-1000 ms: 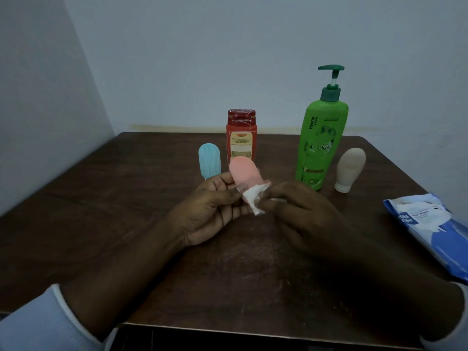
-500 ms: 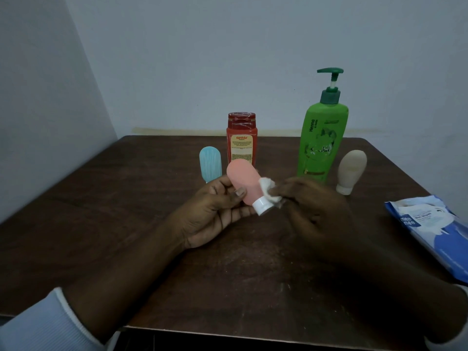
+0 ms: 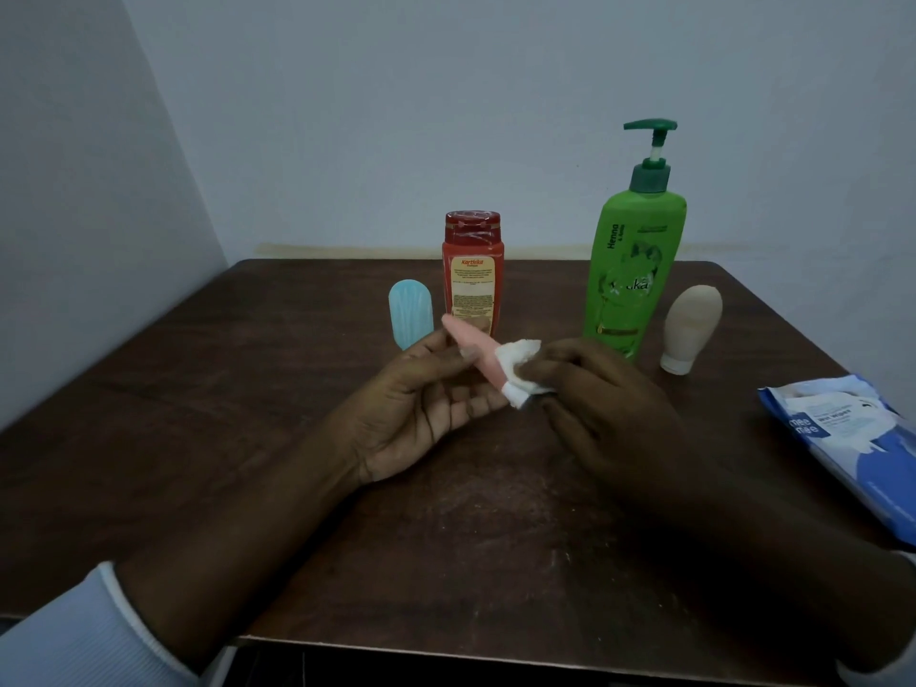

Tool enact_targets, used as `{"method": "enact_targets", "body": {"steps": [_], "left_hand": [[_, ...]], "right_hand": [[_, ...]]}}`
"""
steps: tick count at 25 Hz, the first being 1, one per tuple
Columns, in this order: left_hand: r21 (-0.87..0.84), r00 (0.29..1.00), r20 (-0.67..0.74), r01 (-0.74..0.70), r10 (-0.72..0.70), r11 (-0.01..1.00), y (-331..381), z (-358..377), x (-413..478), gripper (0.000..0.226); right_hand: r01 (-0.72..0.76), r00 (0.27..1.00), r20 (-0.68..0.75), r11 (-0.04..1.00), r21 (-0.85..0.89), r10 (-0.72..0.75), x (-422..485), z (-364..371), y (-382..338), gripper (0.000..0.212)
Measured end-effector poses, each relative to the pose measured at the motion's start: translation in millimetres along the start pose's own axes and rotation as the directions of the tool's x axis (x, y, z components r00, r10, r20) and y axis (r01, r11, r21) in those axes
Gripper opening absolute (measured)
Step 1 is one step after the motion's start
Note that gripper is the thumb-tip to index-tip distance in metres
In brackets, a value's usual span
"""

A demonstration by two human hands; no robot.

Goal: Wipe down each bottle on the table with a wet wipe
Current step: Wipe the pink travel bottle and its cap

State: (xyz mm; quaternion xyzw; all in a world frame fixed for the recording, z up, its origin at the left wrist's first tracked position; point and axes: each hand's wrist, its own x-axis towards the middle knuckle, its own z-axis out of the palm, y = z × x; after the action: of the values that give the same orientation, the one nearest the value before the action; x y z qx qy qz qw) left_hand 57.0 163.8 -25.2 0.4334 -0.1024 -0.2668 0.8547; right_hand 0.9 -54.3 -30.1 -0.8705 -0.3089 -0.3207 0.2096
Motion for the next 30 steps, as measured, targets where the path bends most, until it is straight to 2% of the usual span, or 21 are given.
{"method": "enact_targets", "body": {"steps": [2,4,5,7,8,10,13,16,18,20,22,25,26,27,28,29,30], "left_hand": [[0.068,0.999,-0.043,-0.010,0.013,0.998,-2.2,1.4,0.4,0.050],[0.111,0.997,-0.062,-0.033,0.040,0.993,-2.4,1.0,1.0,0.057],[0.118,0.996,-0.058,-0.054,0.061,0.992,-1.9,0.3,0.5,0.058],[0.117,0.994,-0.059,-0.085,0.093,0.989,0.0,-0.5,-1.3,0.060],[0.130,0.993,-0.065,-0.094,0.103,0.987,0.5,-0.2,-1.7,0.060],[0.179,0.990,-0.074,-0.109,0.124,0.978,0.5,0.8,-1.4,0.058],[0.214,0.986,-0.076,-0.128,0.147,0.969,0.4,2.6,-1.8,0.056],[0.199,0.987,-0.064,-0.129,0.145,0.971,0.6,3.1,-3.3,0.059],[0.179,0.989,-0.046,-0.132,0.142,0.975,0.2,3.7,-4.4,0.058],[0.152,0.990,-0.021,-0.136,0.140,0.979,-0.2,5.7,-6.0,0.056],[0.116,0.991,-0.004,-0.130,0.132,0.985,-1.0,7.7,-6.7,0.055],[0.009,0.992,-0.026,-0.119,0.120,0.993,0.7,9.5,-6.3,0.055],[-0.044,0.992,-0.048,-0.119,0.117,0.992,2.2,9.2,-5.8,0.054],[-0.095,0.991,-0.075,-0.115,0.108,0.989,3.9,9.0,-5.2,0.052],[-0.138,0.991,-0.105,-0.103,0.089,0.985,5.6,8.5,-4.7,0.049],[-0.169,0.990,-0.129,-0.084,0.062,0.982,6.7,8.1,-4.3,0.047],[-0.185,0.989,-0.143,-0.058,0.032,0.981,7.3,8.5,-4.3,0.046]], "right_hand": [[0.120,0.992,0.061,0.987,-0.104,-0.114,-0.2,-0.9,-2.1,0.033],[0.162,0.983,0.107,0.983,-0.089,-0.152,-1.3,-1.3,-1.7,0.033],[0.098,0.991,0.093,0.995,-0.020,-0.095,-0.5,-2.2,-0.9,0.032],[-0.131,0.991,0.036,0.973,0.188,0.127,1.4,-4.1,2.1,0.033],[-0.251,0.967,0.049,0.914,0.318,0.248,1.8,-4.9,4.5,0.034],[-0.419,0.899,0.159,0.700,0.578,0.407,3.2,-4.3,6.7,0.033],[-0.512,0.827,0.330,0.370,0.775,0.454,4.1,-2.0,6.3,0.029],[-0.580,0.747,0.489,0.082,0.811,0.450,5.9,-2.6,3.5,0.028],[-0.611,0.693,0.574,-0.067,0.789,0.436,6.7,-4.7,1.0,0.031],[-0.643,0.653,0.646,-0.161,0.749,0.397,7.5,-7.4,-0.6,0.032],[-0.668,0.629,0.692,-0.208,0.714,0.354,7.9,-10.6,3.0,0.030],[-0.694,0.618,0.714,-0.200,0.692,0.329,7.6,-13.2,6.2,0.024],[-0.689,0.625,0.694,-0.164,0.706,0.358,7.3,-12.0,6.4,0.022],[-0.671,0.658,0.629,-0.056,0.739,0.415,6.6,-10.2,7.2,0.020],[-0.645,0.712,0.505,0.169,0.745,0.488,5.3,-8.9,8.1,0.018],[-0.591,0.786,0.328,0.484,0.645,0.524,4.8,-9.1,8.5,0.018],[-0.482,0.869,0.139,0.746,0.460,0.475,4.5,-8.8,8.1,0.024]]}}
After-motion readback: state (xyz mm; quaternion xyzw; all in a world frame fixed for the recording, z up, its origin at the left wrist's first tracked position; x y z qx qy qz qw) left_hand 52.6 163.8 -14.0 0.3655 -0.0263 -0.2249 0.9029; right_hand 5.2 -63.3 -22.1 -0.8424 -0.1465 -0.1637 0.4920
